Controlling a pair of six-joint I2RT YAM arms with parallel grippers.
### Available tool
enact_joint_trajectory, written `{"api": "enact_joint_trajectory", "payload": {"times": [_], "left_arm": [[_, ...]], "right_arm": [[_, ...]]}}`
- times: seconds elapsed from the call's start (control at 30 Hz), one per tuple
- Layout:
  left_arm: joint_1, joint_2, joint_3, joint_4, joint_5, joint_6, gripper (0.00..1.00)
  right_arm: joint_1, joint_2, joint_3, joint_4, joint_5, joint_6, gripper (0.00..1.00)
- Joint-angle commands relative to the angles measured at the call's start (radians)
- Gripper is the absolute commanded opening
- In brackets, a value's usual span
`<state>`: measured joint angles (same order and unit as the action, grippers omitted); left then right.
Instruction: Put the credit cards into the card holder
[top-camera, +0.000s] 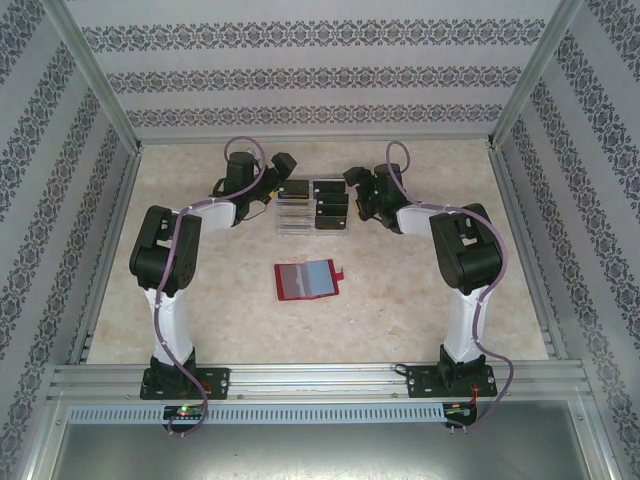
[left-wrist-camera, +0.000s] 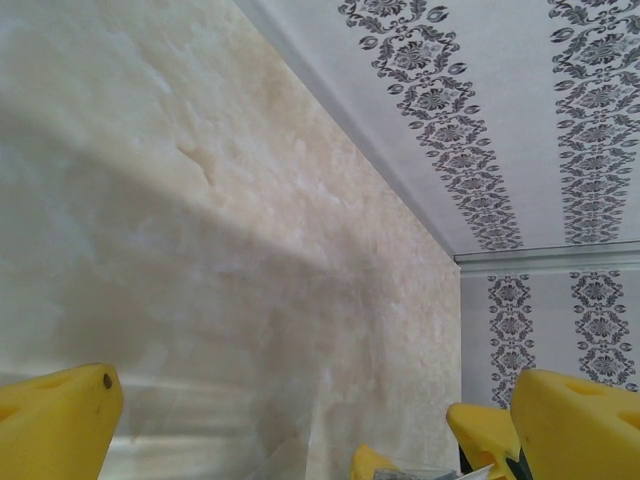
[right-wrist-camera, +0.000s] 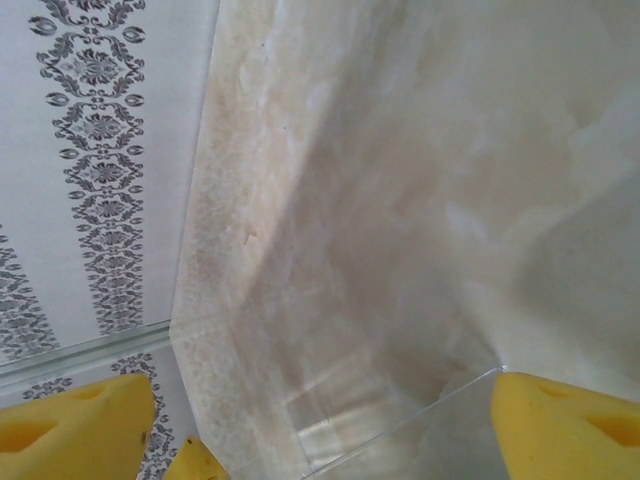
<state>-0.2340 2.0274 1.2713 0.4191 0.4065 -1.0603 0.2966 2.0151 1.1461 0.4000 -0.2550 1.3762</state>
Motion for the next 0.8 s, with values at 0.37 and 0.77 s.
{"api": "enact_joint_trajectory", "payload": {"times": [0.37, 0.77], "left_arm": [[-0.167, 0.133, 0.208, 0.005, 0.021, -0.019, 1.0], [-0.319, 0.266, 0.361, 0.007, 0.007, -0.052, 1.0]], "right_arm": [[-0.019, -0.267, -0.344, 0.127, 0.062, 0.066, 0.87], [-0.07, -0.61, -0.65, 0.047, 0.158, 0.069, 0.87]]}}
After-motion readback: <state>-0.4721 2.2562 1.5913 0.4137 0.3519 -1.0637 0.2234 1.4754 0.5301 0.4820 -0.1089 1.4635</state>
